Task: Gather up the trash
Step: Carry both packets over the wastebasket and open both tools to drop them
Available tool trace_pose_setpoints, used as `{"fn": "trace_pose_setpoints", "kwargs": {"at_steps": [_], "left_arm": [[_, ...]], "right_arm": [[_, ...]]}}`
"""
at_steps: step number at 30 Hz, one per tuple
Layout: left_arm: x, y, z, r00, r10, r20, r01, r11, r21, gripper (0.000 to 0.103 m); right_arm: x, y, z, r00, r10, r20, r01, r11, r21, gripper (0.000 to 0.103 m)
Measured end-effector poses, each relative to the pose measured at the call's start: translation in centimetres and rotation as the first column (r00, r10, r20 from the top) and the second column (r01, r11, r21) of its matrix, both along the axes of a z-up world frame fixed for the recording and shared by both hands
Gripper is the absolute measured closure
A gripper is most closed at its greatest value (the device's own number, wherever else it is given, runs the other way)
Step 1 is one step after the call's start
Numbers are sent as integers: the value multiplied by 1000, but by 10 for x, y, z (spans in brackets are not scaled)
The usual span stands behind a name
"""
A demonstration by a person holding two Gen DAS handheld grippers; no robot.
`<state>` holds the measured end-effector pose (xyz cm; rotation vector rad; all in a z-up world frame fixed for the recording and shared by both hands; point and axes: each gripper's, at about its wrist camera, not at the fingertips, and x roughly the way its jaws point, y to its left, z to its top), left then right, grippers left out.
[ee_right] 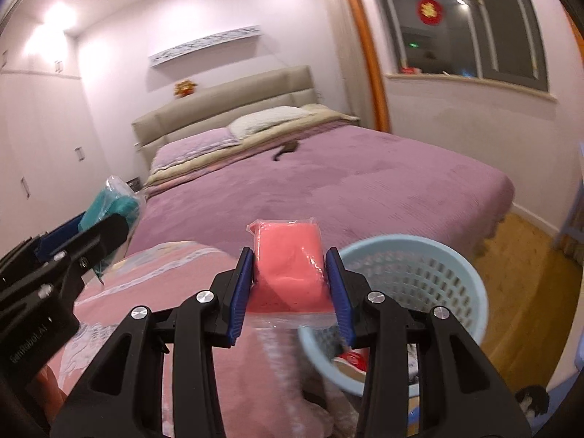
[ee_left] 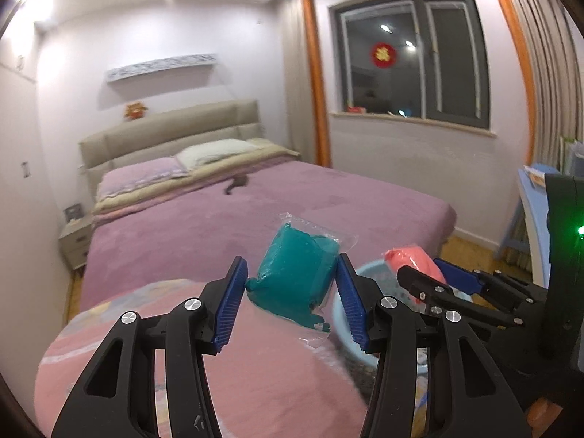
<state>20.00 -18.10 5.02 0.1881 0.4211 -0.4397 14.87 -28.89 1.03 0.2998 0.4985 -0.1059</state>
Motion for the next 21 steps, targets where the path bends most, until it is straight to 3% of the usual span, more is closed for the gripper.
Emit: {"fn": "trace_pose_setpoints", "kwargs": {"at_steps": [5, 18, 21], "left_arm": [[13, -31, -20, 994, -93, -60, 93, 996, 10, 55], [48, -73, -80, 969, -154, -196, 175, 980, 97, 54], [51, -73, -88, 960, -177, -215, 199, 977, 83, 46]], "right_arm": [[2, -34, -19, 996, -83, -42, 84, 996, 29, 66], [21, -72, -71, 973, -150, -177, 165, 984, 72, 66], [22, -75, -75, 969, -156, -190, 174, 982, 77, 65]]}}
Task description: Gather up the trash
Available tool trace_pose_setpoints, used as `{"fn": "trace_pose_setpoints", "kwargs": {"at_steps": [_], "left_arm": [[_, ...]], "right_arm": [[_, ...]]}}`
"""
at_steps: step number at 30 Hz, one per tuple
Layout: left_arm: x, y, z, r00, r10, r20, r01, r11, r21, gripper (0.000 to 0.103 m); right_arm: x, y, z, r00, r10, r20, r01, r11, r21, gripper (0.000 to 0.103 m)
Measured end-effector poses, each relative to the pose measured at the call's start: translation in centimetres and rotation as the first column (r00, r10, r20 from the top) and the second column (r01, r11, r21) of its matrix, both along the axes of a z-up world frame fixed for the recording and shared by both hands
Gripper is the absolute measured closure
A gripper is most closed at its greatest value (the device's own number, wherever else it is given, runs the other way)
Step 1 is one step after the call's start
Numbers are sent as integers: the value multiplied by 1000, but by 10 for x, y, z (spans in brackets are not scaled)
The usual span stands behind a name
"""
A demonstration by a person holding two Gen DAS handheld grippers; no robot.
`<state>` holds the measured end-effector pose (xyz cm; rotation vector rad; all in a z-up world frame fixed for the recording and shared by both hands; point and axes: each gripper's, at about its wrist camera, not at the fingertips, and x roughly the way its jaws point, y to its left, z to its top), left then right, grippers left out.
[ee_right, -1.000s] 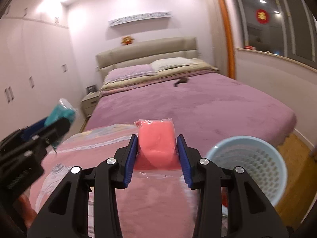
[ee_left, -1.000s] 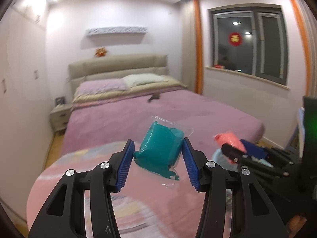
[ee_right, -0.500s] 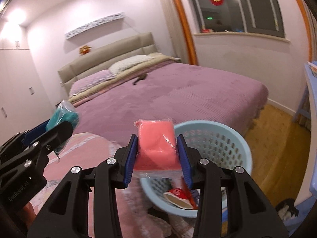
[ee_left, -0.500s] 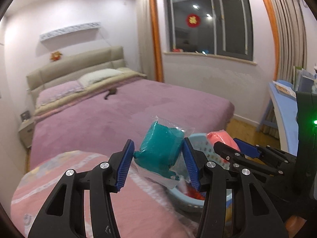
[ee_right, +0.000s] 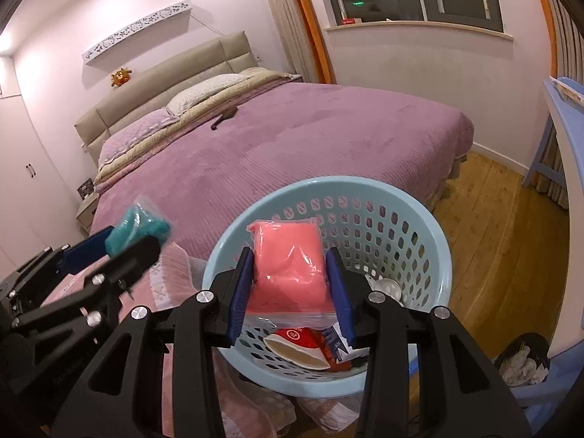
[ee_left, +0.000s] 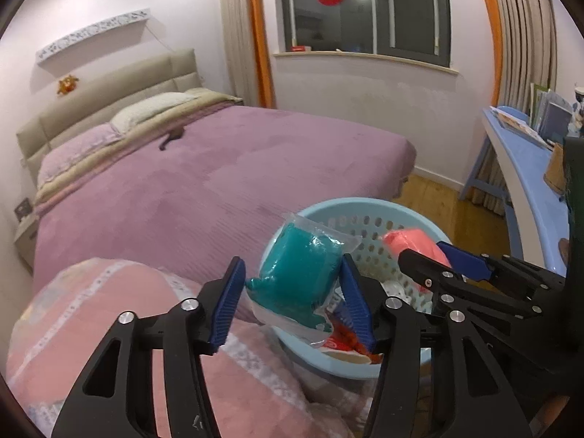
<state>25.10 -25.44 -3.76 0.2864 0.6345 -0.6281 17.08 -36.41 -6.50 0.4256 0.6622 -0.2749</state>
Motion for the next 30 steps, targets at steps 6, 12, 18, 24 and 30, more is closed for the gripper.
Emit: {"fn": "trace_pose_setpoints", "kwargs": {"at_steps": [6, 12, 18, 24, 30], "left_arm": [[4, 15, 1, 1000, 26, -16, -27, 999, -35, 26], [-1, 44, 12, 997, 79, -27, -81, 992, -100, 25], [-17, 90, 26, 987, 158, -4, -156, 976, -152, 20], [-41, 140, 37, 955, 289, 66, -275, 947, -167, 17], [-74, 176, 34, 870, 450, 202, -427, 892, -151, 13]], "right_arm": [[-1, -11, -10, 999, -22, -26, 23, 998, 51, 61], [-4, -1, -3, 1000, -6, -17, 7, 999, 43, 61], [-4, 27, 14, 998, 58, 6, -58, 998, 27, 61], [-2, 71, 30, 990, 139, 29, -139, 990, -19, 61], [-8, 116, 40, 978, 201, 54, -195, 976, -93, 61]]}}
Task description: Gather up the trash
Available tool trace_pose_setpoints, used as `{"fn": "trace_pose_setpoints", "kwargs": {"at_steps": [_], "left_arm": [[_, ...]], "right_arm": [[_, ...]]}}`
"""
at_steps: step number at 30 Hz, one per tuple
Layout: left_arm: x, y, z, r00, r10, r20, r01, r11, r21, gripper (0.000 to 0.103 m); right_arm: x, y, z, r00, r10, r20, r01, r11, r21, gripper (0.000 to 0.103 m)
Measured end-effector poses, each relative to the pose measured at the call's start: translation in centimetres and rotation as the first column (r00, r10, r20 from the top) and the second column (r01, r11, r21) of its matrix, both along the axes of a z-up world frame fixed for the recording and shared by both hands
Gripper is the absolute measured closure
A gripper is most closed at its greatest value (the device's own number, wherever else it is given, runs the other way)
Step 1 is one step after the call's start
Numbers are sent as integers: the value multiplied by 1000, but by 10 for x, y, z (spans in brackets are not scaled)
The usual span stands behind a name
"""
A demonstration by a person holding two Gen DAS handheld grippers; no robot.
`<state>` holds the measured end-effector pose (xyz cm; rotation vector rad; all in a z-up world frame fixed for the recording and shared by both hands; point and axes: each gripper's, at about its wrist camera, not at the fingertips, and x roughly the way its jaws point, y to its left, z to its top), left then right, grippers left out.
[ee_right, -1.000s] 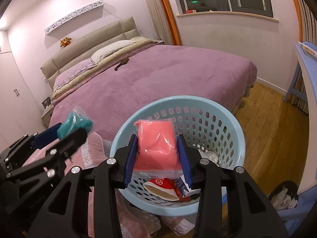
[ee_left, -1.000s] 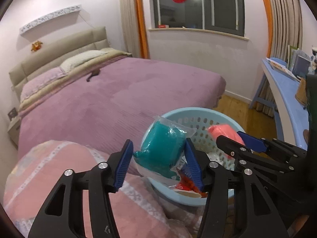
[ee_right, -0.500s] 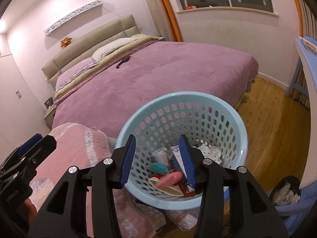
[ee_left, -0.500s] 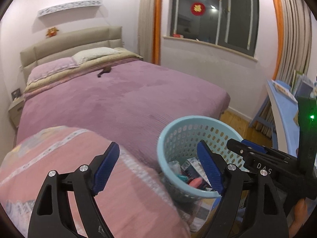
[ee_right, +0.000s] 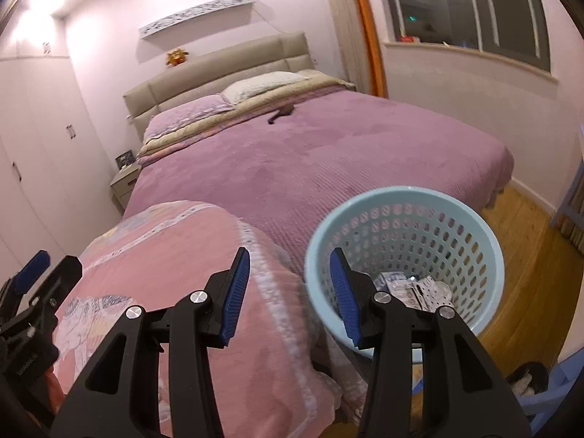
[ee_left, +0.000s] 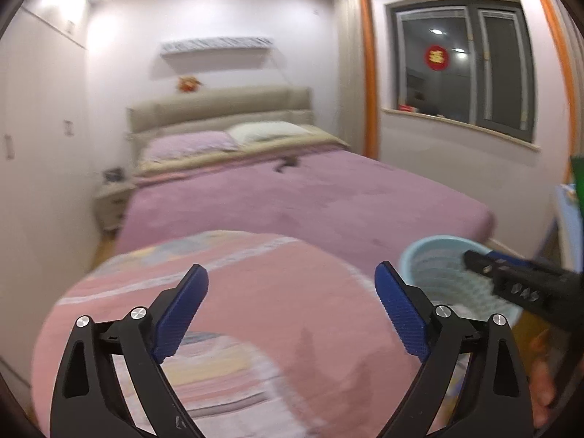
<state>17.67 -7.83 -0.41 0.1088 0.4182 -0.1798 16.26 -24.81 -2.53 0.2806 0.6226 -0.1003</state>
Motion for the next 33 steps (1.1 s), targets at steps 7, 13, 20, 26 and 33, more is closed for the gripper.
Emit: {"fn": "trace_pose_setpoints", "kwargs": {"at_steps": [7, 13, 20, 26, 33], "left_arm": [[-22, 25, -26, 971, 204, 129, -211, 976, 51, 9], [-27, 38, -38, 973, 207, 99, -208, 978, 8, 8], [-32, 48, -51, 978, 193, 81, -193, 981, -17, 8], [-32, 57, -54, 977, 205, 65, -202, 978, -50, 8], [-29, 58, -56, 980, 194, 38, -191, 979, -72, 7]], "right_arm": [[-13, 31, 7, 996, 34, 81, -29, 997, -67, 61], [-27, 52, 7, 990, 45, 130, -29, 992, -127, 60], [-37, 67, 0, 986, 58, 156, -31, 985, -169, 61], [-45, 77, -5, 983, 72, 171, -38, 980, -193, 61], [-58, 84, -10, 980, 45, 195, -7, 982, -188, 61]]}}
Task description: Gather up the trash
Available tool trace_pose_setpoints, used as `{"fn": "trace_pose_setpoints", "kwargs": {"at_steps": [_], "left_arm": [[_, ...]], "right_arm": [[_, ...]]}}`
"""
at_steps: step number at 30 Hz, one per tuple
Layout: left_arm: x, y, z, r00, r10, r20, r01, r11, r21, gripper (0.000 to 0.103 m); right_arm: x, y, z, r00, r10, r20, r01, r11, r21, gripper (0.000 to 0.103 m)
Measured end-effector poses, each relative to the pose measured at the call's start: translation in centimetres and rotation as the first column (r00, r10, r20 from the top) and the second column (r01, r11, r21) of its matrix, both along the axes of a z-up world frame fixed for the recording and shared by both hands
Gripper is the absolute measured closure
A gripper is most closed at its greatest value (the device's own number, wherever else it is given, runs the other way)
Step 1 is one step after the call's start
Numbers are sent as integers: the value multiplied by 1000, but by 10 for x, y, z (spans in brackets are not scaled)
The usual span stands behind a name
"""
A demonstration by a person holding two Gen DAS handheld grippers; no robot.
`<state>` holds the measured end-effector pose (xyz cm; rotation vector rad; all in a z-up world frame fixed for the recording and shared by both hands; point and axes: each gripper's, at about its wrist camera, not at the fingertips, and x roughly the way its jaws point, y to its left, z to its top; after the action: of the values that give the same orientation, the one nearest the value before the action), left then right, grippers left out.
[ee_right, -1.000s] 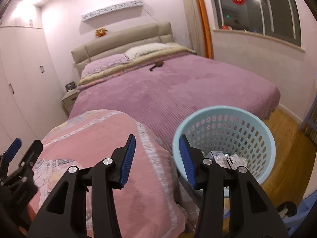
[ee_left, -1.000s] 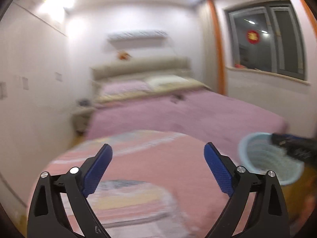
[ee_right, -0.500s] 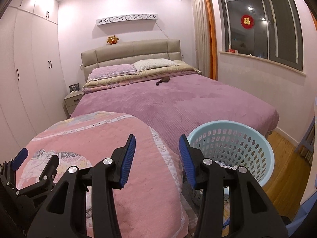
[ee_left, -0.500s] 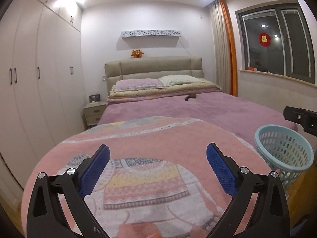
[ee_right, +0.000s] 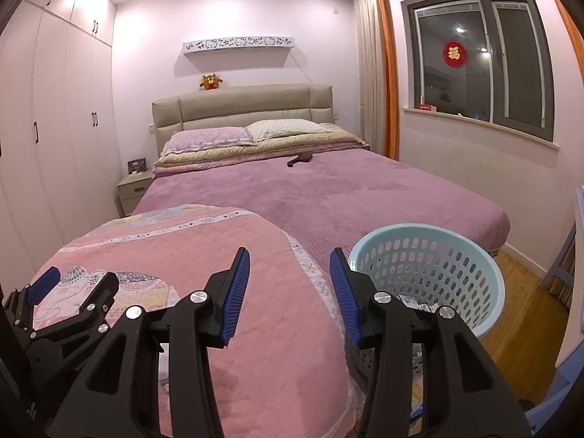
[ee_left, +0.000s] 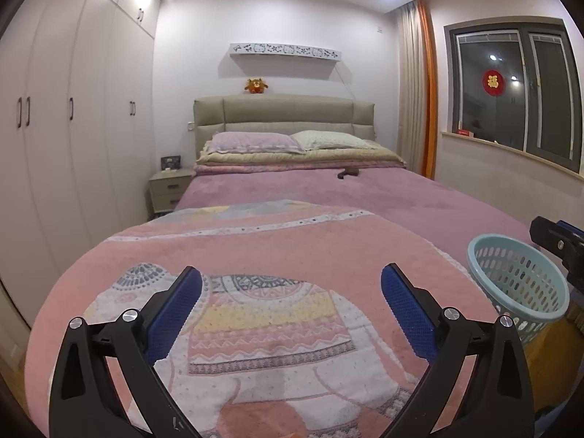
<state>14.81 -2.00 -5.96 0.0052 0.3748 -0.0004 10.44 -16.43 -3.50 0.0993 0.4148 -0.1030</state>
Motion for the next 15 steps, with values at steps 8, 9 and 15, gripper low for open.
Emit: {"fn": "trace_pose_setpoints", "kwargs": {"at_steps": [8, 9, 15], "left_arm": [[-5, -7, 0, 1000, -22, 14, 22, 999, 26, 7], [-5, -8, 0, 1000, -24, 14, 24, 999, 27, 7], [-4, -10, 0, 999, -32, 5, 32, 999, 23, 7]], "right_arm": [[-16, 6, -1, 998, -44, 36, 45, 999, -24, 61], [-16, 7, -1, 998, -45, 37, 46, 999, -27, 61], [-17, 4, 2, 996, -72, 49, 72, 997, -14, 61]]}}
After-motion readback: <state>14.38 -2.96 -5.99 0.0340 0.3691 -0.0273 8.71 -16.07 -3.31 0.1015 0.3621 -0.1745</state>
